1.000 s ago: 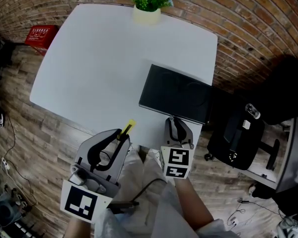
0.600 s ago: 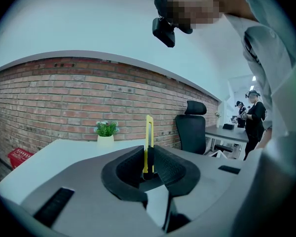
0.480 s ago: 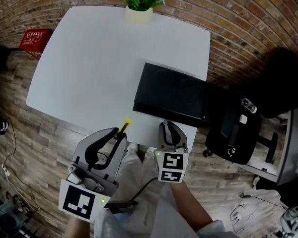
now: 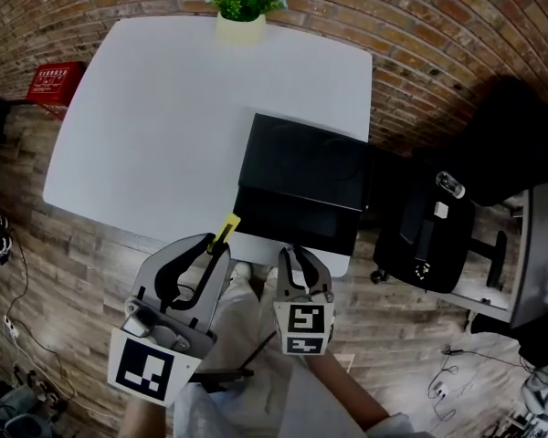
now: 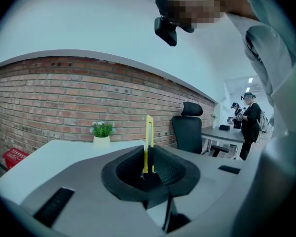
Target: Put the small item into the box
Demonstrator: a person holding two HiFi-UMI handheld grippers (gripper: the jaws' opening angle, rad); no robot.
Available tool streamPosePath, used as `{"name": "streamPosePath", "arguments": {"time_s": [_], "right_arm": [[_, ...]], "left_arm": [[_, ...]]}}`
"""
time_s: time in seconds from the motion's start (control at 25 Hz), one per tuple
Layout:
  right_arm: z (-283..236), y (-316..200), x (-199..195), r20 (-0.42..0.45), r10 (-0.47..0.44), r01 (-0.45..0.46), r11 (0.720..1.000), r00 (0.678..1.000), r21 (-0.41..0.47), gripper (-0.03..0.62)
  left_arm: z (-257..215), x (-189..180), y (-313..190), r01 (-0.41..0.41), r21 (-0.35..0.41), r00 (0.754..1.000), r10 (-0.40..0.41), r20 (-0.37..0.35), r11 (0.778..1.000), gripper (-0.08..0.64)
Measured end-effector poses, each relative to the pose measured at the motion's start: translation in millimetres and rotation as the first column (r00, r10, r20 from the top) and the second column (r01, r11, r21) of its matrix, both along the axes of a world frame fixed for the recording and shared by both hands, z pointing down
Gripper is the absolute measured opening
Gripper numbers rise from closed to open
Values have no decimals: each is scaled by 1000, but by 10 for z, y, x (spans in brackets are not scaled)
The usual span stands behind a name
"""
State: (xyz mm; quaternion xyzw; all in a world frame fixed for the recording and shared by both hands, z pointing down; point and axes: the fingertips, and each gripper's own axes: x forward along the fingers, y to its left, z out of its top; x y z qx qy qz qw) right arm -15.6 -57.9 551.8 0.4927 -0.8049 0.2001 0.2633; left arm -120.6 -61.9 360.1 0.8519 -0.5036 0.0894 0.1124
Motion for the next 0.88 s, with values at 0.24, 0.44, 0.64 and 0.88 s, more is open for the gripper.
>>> {"name": "streamPosePath", "arguments": {"time_s": [0.24,0.44,0.64,0.88], "right_arm": [[19,211,-20,3,-2,2,1000,1000,-27,63],[33,278,-22,13,-10,10,999,1000,-35,63],[28,289,-24,57,-32,35,998,998,-50,63],[-139,336,90,95,-26,28,999,995,-22,63]], "left_arm": [[-22,18,52,-11,5,1000,11,-4,1000,74],[-36,40,88,-18,9,1000,18,-4,1000,74],[-55,79,102,-30,18,1000,30,-6,999,74],[-187,161,74,-45,47,999,46,-15,998,74]]}}
